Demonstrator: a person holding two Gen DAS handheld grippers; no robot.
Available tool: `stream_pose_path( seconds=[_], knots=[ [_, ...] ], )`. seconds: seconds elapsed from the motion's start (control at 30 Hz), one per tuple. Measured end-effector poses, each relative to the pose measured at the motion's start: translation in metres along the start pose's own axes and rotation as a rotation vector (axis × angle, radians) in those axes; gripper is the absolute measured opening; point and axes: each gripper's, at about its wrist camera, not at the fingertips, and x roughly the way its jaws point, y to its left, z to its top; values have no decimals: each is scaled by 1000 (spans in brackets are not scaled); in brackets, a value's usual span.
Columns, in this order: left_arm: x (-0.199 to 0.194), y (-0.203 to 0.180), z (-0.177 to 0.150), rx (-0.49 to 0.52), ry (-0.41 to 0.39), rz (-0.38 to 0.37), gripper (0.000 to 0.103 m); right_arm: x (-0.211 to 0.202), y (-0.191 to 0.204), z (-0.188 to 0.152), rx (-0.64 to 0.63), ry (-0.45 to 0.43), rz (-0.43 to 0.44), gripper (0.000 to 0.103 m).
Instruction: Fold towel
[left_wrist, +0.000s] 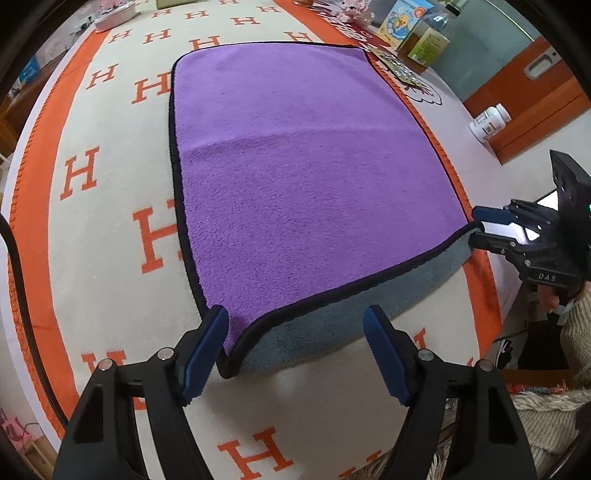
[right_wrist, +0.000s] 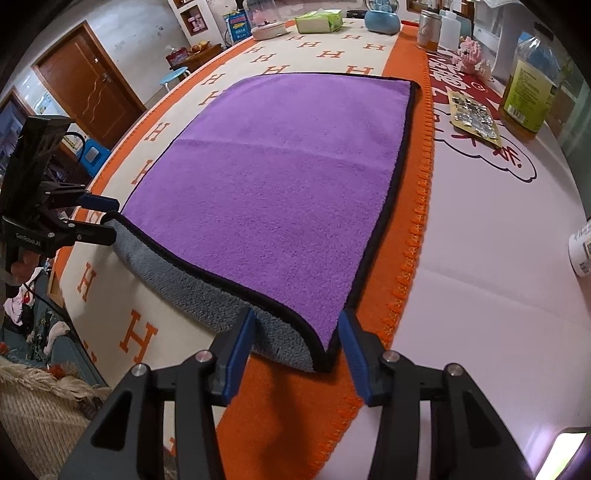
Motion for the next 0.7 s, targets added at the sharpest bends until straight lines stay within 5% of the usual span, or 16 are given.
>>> stream_pose_path(
  seconds=[0.17, 0.5, 0.7],
  knots=[
    [2, -3, 1, 37, 23, -12, 64, 4, 1, -1, -14, 22, 35, 34],
    [6, 13, 1, 14, 47, -15, 62, 5, 1, -4, -26, 28, 41, 28],
    [8, 15, -3, 41, 62, -22, 43, 5, 1, -5, -29, 34, 40, 21]
  ],
)
